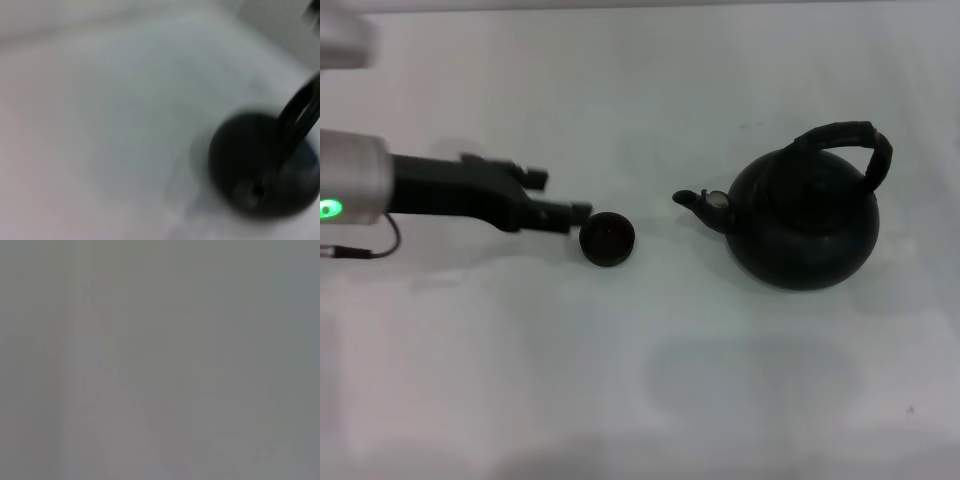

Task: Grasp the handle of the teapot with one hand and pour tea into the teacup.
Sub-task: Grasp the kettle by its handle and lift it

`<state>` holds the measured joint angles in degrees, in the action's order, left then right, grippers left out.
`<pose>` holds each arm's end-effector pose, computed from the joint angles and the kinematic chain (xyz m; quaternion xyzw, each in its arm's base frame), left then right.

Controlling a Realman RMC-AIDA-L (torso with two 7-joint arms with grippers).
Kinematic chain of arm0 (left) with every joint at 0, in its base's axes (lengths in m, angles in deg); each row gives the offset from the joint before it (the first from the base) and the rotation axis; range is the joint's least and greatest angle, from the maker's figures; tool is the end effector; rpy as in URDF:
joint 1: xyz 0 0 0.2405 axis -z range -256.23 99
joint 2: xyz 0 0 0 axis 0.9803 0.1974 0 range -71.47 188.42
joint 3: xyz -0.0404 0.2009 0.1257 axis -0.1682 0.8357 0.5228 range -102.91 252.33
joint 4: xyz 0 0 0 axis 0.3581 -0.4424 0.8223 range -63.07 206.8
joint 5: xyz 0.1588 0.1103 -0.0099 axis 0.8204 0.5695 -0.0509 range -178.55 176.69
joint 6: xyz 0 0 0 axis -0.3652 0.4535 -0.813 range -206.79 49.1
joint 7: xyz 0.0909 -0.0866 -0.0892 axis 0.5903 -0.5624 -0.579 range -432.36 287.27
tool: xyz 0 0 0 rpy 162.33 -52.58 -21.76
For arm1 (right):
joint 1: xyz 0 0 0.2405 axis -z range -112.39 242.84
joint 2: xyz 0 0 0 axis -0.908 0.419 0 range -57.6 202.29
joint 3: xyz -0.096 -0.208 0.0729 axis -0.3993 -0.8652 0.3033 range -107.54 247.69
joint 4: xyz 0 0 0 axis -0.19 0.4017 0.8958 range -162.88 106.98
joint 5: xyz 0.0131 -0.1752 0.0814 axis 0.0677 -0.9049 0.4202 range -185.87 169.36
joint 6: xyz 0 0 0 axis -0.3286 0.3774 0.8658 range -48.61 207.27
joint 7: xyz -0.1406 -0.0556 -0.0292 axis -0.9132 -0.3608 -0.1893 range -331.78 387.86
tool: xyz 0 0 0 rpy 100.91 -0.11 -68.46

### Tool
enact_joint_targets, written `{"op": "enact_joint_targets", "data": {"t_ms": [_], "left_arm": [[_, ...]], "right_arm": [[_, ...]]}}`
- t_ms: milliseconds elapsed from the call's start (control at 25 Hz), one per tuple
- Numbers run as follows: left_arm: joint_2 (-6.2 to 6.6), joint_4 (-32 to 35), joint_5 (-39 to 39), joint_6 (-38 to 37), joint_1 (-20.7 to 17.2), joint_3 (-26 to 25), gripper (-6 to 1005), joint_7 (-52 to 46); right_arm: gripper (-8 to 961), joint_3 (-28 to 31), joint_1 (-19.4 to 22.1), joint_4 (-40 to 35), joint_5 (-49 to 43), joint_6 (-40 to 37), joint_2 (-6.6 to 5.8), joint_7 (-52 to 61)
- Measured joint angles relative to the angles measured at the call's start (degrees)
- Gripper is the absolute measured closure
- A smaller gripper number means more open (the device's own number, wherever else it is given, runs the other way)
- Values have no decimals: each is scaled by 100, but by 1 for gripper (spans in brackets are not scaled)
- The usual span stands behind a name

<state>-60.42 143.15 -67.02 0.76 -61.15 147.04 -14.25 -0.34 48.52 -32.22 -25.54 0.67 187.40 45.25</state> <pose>-0.2075 0.2992 -0.0030 -0.9289 -0.3342 -0.1070 0.1184 0.3499 0.2786 0.0591 -0.6845 0.1964 0.2976 0.6358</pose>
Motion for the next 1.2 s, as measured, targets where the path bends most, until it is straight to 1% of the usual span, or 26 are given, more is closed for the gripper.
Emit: {"op": "enact_joint_targets", "data": {"t_ms": [40, 80, 160, 200, 280, 360, 440, 480, 520, 560, 600, 680, 760, 800, 840, 960, 1200], "left_arm": [[0, -29, -251, 18, -97, -112, 120, 296], [6, -155, -946, 80, -361, -355, 120, 1067], [12, -386, -1649, 143, -603, -564, 121, 1912], [12, -386, -1649, 143, -603, -564, 121, 1912], [13, -679, -2181, 238, -752, -760, 122, 2633], [19, -1062, -2618, 396, -848, -1021, 122, 3266], [27, -1529, -2943, 591, -870, -1400, 123, 3789], [29, -2081, -3142, 749, -833, -1853, 123, 4243], [28, -2340, -3200, 779, -802, -2041, 123, 4468], [28, -2340, -3200, 779, -802, -2041, 123, 4468], [29, -2577, -3244, 792, -776, -2209, 123, 4668], [31, -2946, -3279, 774, -740, -2480, 123, 4960], [33, -3239, -3287, 745, -705, -2705, 124, 5192], [33, -3384, -3290, 734, -687, -2823, 124, 5294], [33, -3553, -3294, 732, -669, -2973, 124, 5414], [33, -3786, -3303, 734, -663, -3234, 124, 5571], [27, -3862, -3360, 778, -726, -3284, 123, 5591]], "right_arm": [[97, -69, 30, -30, -3, -13, -7, 7], [97, -222, 162, -199, -14, -9, -18, 17], [98, -350, 323, -410, -60, 21, -30, 66], [98, -350, 323, -410, -60, 21, -30, 66], [98, -441, 502, -687, -205, 82, -66, 241], [98, -472, 772, -1120, -591, 240, -139, 629], [97, -474, 1077, -1694, -1102, 503, -189, 1091], [97, -473, 1445, -2432, -1669, 901, -199, 1523], [97, -471, 1648, -2846, -1948, 1121, -176, 1705], [97, -471, 1648, -2846, -1948, 1121, -176, 1705], [97, -470, 1822, -3207, -2175, 1300, -134, 1828], [97, -478, 2171, -3945, -2682, 1667, -12, 2073], [97, -608, 2367, -4433, -3010, 1879, 45, 2289], [98, -703, 2419, -4573, -3089, 1934, 48, 2363], [98, -811, 2438, -4640, -3115, 1965, 41, 2434], [98, -1008, 2456, -4690, -3134, 1971, 27, 2544], [98, -1317, 2448, -4667, -3153, 1981, 29, 2569]]}}
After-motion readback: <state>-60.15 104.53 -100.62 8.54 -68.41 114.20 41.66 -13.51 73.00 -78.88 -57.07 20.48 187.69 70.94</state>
